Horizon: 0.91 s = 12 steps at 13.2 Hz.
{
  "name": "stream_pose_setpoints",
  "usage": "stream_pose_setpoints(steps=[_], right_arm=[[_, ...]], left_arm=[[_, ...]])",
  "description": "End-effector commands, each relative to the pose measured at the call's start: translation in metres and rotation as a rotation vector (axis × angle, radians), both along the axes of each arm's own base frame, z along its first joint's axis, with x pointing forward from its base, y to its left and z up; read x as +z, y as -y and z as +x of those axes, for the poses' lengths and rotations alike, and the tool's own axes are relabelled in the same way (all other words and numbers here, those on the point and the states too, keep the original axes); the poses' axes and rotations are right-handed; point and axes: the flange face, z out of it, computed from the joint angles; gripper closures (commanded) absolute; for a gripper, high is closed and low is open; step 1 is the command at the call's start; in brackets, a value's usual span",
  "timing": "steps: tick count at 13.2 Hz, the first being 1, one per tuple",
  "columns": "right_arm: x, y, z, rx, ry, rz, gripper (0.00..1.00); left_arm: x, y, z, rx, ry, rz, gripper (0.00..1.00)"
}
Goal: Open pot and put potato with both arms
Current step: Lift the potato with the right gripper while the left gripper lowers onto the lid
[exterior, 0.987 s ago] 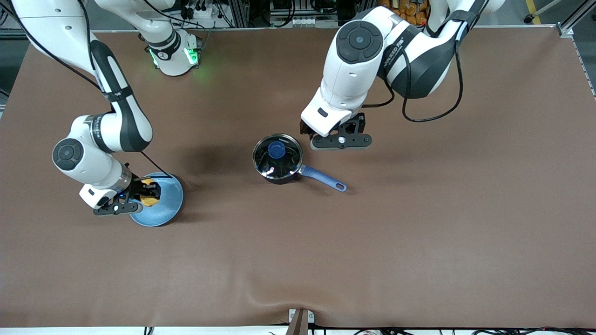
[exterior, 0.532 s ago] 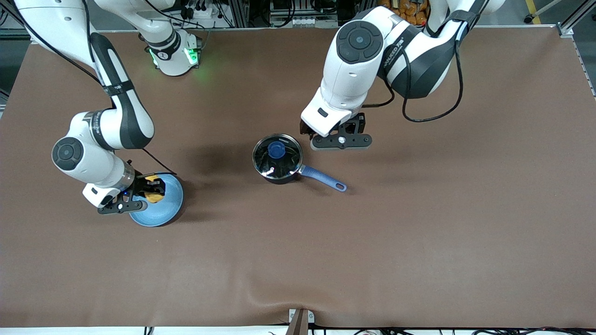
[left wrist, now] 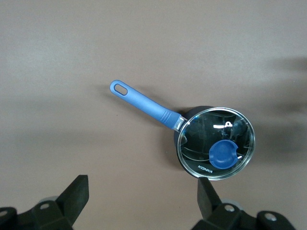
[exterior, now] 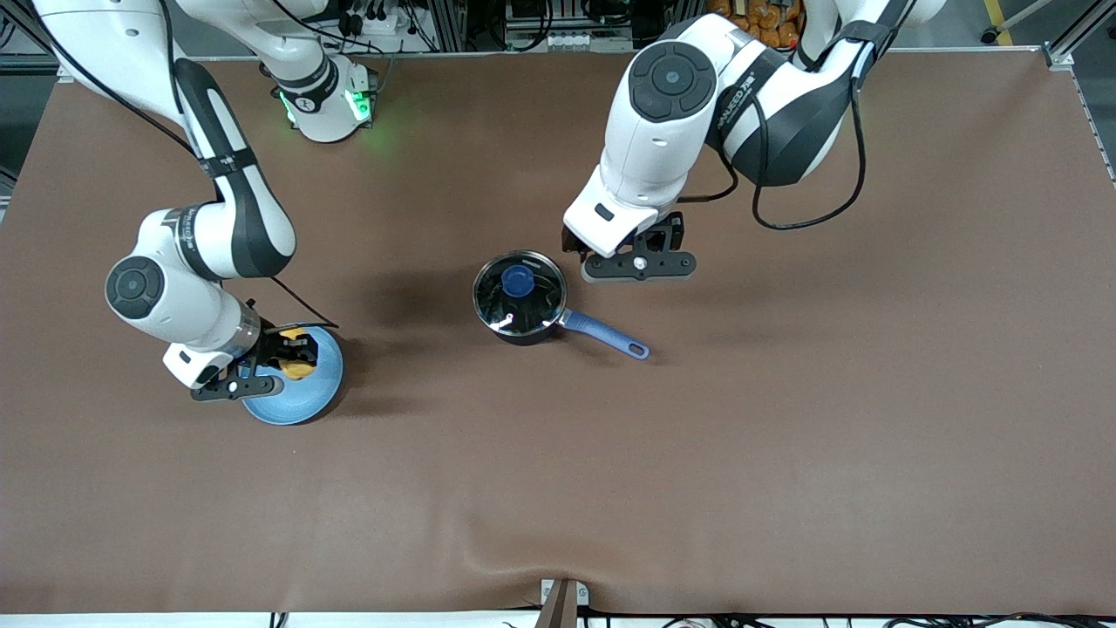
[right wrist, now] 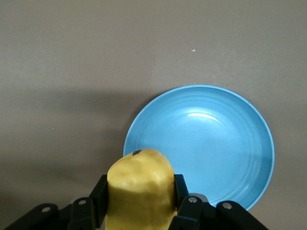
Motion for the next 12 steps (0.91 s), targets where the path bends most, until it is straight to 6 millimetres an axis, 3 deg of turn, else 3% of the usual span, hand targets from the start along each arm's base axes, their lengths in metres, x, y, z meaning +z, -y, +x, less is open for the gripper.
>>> stream_pose_setpoints(steps=[1,9,12], right_arm=[[0.011,-0.012,-0.003,-0.029,0.001,0.007,1.0],[0.015,-0.06,-0.008,-0.065,0.005,0.009,1.0],[0.018,-0.09,-0.012,-0.101,0.006,0.011,1.0]], left_arm=[[-0.069,0.096,-0.017,0.017,0.106,-0.03,0.0],[-0.078,0.099,-0.018,0.015,0.098,-0.025,0.0],[-0.097,0.111,-0.025,0.01,0.089,-0.023,0.0]])
